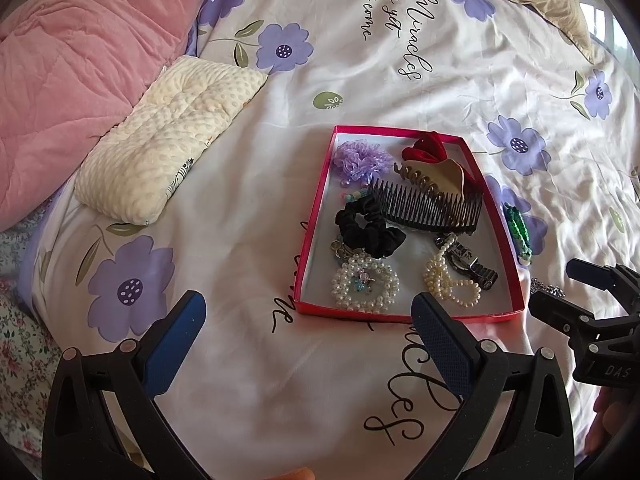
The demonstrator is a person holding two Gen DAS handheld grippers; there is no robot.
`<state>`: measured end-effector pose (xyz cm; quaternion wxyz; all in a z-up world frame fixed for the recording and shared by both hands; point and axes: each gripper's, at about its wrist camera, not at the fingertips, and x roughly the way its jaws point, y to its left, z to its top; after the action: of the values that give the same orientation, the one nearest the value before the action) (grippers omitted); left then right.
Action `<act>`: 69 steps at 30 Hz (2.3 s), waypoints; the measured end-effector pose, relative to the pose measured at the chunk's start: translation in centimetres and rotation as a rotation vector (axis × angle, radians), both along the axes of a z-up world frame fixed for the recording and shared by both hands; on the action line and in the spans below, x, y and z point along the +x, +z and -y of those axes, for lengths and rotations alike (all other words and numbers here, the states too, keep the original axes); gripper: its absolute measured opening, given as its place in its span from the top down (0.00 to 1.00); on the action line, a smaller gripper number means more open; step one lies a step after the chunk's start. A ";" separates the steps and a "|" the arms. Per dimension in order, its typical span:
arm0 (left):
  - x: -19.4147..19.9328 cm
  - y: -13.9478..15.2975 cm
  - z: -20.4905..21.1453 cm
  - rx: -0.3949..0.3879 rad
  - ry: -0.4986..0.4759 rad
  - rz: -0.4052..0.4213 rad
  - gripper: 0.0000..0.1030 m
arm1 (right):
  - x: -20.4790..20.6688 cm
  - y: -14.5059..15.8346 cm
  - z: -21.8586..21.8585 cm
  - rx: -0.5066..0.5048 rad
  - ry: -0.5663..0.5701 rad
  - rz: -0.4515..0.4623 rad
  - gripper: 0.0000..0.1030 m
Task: Organize jewelry
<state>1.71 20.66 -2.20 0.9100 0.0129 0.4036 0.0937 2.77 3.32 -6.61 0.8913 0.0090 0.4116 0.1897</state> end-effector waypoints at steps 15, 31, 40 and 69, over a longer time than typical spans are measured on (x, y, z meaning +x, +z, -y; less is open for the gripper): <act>0.2 0.0 -0.1 0.000 0.005 -0.007 0.00 | 0.0 0.0 0.0 0.000 -0.001 0.001 0.11; 0.3 0.1 0.0 0.007 0.005 -0.007 0.00 | 0.1 0.2 0.5 -0.003 0.002 0.007 0.11; 0.3 0.1 0.0 0.008 0.004 -0.005 0.00 | 0.2 0.3 0.5 -0.005 0.003 0.010 0.11; 1.0 0.1 0.5 0.024 -0.008 0.004 0.00 | 1.2 0.0 0.7 -0.006 -0.003 0.006 0.11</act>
<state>2.70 20.15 -2.14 0.9110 0.0252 0.4005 0.0950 3.93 2.65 -6.56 0.8929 0.0062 0.4095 0.1870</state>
